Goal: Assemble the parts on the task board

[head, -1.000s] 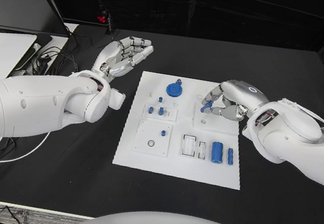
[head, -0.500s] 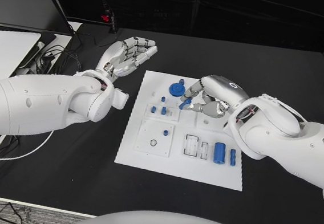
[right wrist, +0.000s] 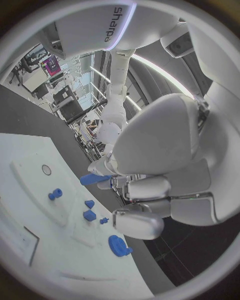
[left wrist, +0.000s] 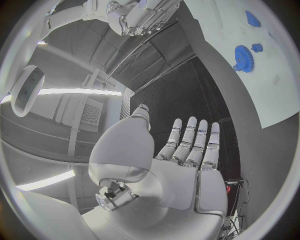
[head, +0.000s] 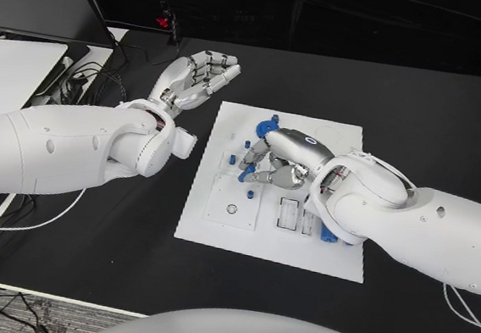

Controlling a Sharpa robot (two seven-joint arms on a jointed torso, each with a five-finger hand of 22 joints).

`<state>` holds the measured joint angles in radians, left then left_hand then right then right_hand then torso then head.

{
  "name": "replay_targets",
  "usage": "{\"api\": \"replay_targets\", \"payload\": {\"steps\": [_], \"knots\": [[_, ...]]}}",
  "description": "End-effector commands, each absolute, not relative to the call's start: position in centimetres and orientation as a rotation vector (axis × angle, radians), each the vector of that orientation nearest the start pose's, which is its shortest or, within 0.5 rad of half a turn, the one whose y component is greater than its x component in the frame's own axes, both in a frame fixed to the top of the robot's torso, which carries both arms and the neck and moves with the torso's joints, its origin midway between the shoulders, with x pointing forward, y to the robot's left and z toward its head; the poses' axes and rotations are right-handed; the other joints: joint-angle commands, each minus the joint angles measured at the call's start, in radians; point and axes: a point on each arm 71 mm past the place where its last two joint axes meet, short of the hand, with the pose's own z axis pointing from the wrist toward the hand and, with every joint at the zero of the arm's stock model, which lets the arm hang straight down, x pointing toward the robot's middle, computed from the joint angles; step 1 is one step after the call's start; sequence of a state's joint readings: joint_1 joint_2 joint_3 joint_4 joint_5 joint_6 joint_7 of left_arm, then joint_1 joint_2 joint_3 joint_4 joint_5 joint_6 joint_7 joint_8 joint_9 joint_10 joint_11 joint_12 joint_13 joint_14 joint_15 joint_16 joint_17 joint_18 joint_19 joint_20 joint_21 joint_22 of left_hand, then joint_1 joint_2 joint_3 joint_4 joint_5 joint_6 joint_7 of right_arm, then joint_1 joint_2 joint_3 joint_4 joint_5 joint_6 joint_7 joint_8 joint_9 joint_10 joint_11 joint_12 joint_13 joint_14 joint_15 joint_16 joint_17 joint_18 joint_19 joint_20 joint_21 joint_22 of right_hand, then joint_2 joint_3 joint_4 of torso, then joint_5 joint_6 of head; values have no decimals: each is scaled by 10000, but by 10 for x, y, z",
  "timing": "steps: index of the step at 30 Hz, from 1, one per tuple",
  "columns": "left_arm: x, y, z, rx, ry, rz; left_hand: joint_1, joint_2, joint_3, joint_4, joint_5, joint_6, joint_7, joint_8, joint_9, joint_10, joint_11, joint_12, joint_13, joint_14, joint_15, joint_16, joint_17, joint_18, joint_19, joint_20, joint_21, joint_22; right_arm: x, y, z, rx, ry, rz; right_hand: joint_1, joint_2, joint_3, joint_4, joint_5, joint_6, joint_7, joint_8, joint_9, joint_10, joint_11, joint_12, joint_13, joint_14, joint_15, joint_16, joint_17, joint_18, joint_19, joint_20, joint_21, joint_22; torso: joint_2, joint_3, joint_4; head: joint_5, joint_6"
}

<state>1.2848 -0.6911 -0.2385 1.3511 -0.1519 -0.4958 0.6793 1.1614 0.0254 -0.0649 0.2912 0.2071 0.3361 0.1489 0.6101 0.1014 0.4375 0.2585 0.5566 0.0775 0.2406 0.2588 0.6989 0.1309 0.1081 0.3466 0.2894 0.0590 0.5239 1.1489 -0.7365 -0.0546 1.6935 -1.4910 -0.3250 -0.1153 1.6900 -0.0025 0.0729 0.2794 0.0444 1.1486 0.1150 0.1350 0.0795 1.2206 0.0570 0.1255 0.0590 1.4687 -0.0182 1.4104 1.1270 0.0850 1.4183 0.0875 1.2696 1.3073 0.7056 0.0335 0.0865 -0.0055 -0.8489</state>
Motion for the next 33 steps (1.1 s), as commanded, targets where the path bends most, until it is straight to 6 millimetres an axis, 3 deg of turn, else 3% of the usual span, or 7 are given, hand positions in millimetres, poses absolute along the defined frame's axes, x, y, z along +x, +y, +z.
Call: {"api": "replay_targets", "payload": {"steps": [1,12,33], "knots": [[506,188,-181,-6103,11648,-14870,-9,88,-80,5,50,-68,1456,68,-22,-55,-14,73,-20,-71,-14,51,-20,-183,42,23,58,-9,422,-93,-199,-4152,17124,8921,95,36,59,7,34,1,52,5,11,76,17,-26,9,295,-19,22,15,-20,9,-24,26,167,-5,-6,-10,28,-25],[506,189,-181,-6110,11645,-14848,-1,94,-91,6,64,-71,1456,78,-27,-57,-15,86,-24,-72,-14,61,-30,-183,45,23,59,-9,417,-84,-214,-4737,17465,8822,106,50,80,16,34,-14,69,-23,0,69,34,-85,8,295,-8,20,13,-19,5,-17,19,164,2,6,-22,77,-86],[506,188,-181,-6100,11638,-14845,-1,94,-91,6,64,-71,1456,78,-27,-57,-15,86,-24,-72,-14,61,-30,-183,45,23,59,-9,414,-72,-217,-5178,17463,8959,135,63,116,14,36,-44,92,-70,-17,59,54,-172,8,297,9,20,19,-20,4,-3,18,166,-4,-2,-24,65,-143]]}}
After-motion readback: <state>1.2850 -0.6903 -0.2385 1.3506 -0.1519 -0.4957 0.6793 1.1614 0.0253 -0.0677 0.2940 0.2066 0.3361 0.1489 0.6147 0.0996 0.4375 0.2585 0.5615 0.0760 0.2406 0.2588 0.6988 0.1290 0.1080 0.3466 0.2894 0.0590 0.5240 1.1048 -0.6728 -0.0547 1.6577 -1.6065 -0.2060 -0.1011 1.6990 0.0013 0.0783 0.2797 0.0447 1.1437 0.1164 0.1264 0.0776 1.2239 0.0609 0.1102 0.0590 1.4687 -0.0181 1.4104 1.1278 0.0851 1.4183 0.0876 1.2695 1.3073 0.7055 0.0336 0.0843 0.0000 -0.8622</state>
